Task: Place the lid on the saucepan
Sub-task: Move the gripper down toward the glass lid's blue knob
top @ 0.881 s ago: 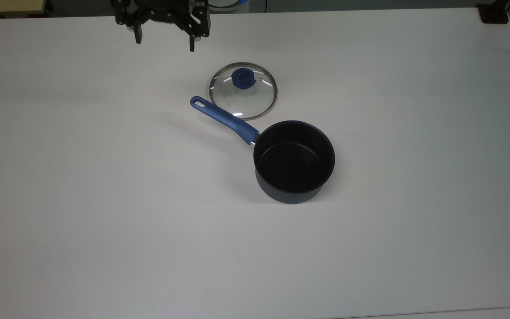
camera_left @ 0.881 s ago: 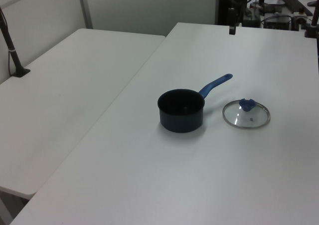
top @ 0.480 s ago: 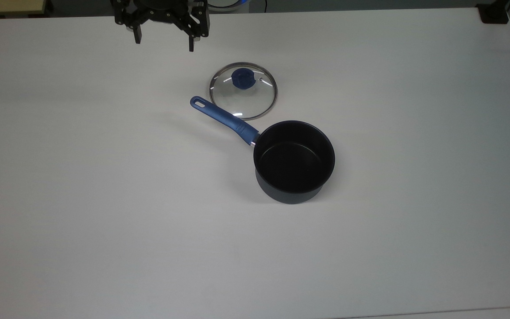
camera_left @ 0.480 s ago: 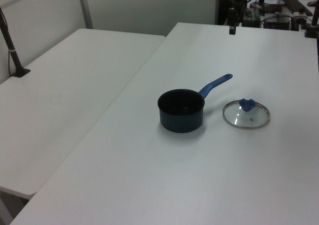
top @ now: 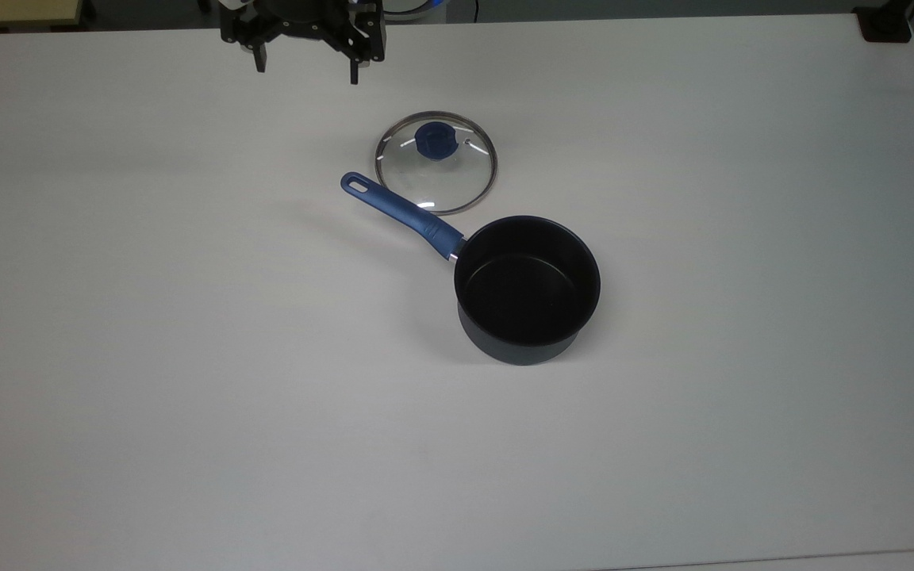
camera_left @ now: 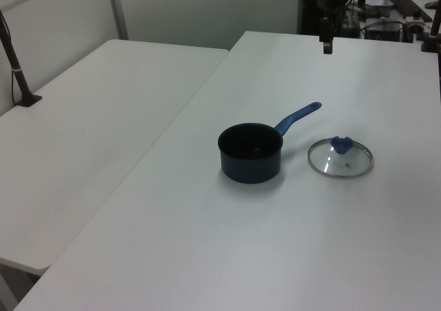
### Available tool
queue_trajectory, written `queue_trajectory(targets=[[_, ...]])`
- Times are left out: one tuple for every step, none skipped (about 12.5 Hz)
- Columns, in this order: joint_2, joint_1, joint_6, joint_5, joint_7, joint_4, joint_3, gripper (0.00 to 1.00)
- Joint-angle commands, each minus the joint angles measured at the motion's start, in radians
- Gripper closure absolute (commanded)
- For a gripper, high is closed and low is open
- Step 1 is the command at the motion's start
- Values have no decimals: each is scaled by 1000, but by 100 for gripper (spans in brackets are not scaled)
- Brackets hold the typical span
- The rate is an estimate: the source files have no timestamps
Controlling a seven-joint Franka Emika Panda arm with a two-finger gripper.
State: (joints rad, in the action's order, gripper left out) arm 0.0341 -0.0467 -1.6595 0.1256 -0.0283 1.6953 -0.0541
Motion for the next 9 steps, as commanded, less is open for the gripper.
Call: queue_trajectory(targets=[[-67, -56, 11, -15, 31, 113, 0, 0], [-123, -79, -53, -15, 22, 218, 0, 0], [-182, -102, -139, -17, 19, 336, 0, 0], [-224, -114, -184, -17, 19, 421, 3, 0], [-233, -117, -197, -18, 18, 461, 23, 0], [-238, -108, -224, -33, 10, 498, 58, 0], [-231, -107, -296, -46, -40, 535, 100, 0], [-206, -102, -357, -46, -92, 567, 146, 0], [-173, -99, -373, -46, -105, 572, 161, 0]])
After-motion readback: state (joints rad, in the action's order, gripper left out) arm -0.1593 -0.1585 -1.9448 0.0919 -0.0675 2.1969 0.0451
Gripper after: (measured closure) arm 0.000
